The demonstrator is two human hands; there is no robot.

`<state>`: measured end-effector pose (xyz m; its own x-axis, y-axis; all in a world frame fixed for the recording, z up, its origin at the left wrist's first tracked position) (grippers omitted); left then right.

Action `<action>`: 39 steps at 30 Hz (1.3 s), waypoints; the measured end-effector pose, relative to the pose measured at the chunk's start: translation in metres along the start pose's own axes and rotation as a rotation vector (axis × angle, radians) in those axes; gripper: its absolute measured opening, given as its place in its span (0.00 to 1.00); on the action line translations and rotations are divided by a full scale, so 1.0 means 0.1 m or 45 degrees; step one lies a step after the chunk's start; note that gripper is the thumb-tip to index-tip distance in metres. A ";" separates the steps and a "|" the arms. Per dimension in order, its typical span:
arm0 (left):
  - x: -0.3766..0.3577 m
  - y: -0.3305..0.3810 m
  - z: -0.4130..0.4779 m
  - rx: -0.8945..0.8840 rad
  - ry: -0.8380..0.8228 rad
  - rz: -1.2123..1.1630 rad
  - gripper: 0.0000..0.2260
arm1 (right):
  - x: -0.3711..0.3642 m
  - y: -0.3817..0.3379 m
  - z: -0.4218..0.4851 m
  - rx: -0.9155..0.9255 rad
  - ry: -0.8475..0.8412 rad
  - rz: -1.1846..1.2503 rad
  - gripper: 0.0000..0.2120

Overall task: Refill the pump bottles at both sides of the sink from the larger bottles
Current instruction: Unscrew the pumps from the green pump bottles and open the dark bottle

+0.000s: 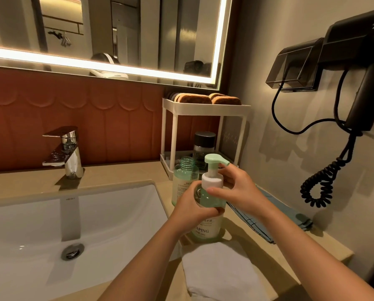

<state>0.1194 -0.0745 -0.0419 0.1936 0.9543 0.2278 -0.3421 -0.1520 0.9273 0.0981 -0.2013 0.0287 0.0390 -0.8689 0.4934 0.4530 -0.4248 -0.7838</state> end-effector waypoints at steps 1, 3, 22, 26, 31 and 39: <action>0.00 0.00 0.00 -0.002 0.002 0.001 0.30 | 0.01 0.00 0.00 0.012 -0.014 0.030 0.25; 0.00 -0.01 0.01 -0.002 0.005 0.002 0.31 | 0.02 0.02 0.02 0.019 -0.051 0.072 0.27; 0.00 -0.01 -0.01 0.067 0.051 0.080 0.37 | 0.41 0.02 0.11 -0.014 0.283 0.406 0.14; -0.01 -0.01 -0.01 0.084 0.044 0.076 0.38 | 0.51 0.03 0.09 -0.018 0.358 0.453 0.12; 0.00 -0.01 -0.02 0.093 0.052 0.063 0.38 | 0.67 0.09 0.05 -0.088 0.460 0.487 0.12; -0.01 0.03 -0.03 0.079 0.049 0.056 0.37 | 0.91 0.12 -0.06 -0.131 0.525 0.657 0.11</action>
<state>0.1158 -0.0752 -0.0405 0.1438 0.9553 0.2582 -0.2915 -0.2085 0.9336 0.1018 -0.2869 0.0616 -0.1252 -0.9845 -0.1227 0.3794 0.0668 -0.9228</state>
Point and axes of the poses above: each hand's wrist, its own z-axis towards the middle knuckle, its own x-axis out of the back of the hand, y = z × x, the point moved 3 cm from there along z, towards the middle knuckle, and after that the axes turned 1 degree about -z, right-handed, at the moved point
